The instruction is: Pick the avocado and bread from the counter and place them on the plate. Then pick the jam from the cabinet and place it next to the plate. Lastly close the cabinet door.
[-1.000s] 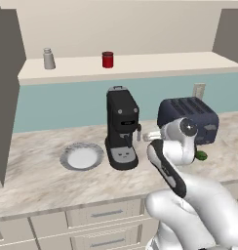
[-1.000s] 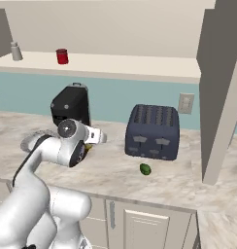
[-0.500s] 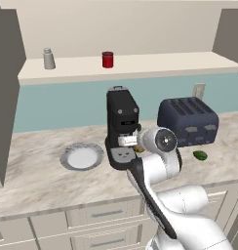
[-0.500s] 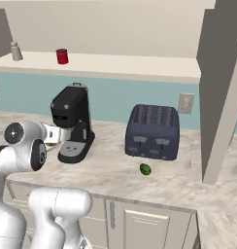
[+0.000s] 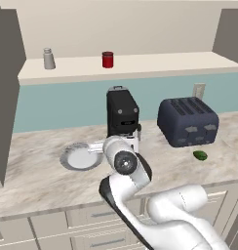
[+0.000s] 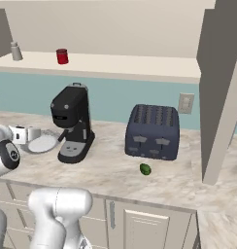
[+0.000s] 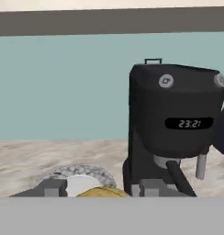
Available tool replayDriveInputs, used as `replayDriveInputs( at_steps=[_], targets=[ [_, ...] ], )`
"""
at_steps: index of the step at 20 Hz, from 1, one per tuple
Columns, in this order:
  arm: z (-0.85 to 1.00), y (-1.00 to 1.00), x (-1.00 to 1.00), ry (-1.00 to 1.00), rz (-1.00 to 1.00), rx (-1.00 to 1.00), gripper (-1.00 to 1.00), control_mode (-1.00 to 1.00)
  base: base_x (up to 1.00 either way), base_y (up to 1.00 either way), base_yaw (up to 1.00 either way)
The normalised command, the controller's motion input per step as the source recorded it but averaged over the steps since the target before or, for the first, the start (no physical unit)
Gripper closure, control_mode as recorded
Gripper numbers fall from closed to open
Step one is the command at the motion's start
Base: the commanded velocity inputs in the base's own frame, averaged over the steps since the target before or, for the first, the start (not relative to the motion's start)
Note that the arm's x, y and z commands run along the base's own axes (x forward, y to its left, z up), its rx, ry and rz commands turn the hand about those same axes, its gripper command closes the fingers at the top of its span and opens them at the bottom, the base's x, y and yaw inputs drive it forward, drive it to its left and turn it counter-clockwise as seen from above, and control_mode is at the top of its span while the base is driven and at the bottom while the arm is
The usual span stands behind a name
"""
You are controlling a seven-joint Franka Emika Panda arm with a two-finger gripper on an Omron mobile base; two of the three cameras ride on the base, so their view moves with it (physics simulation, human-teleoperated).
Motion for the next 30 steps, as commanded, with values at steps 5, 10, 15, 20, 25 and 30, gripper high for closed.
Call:
replayDriveInputs(
  at_steps=[5,10,15,20,25,30],
  targets=[
    [-0.01,1.0,0.88,-0.04,-0.13,0.0,1.0,-1.0,0.0,0.0,0.0],
    [-0.21,0.98,1.0,0.16,-0.15,-0.03,1.0,-1.0,0.0,0.0,0.0],
    [-0.34,0.6,1.0,0.37,-0.14,-0.07,1.0,-1.0,0.0,0.0,0.0],
    [-0.72,-0.07,0.93,0.45,-0.14,-0.15,1.0,-1.0,0.0,0.0,0.0],
    [-0.93,-0.29,0.26,0.34,-0.12,-0.18,1.0,-1.0,0.0,0.0,0.0],
    [-0.08,0.0,0.04,-0.01,0.0,0.0,-1.0,-1.0,0.0,0.0,0.0]
  ],
)
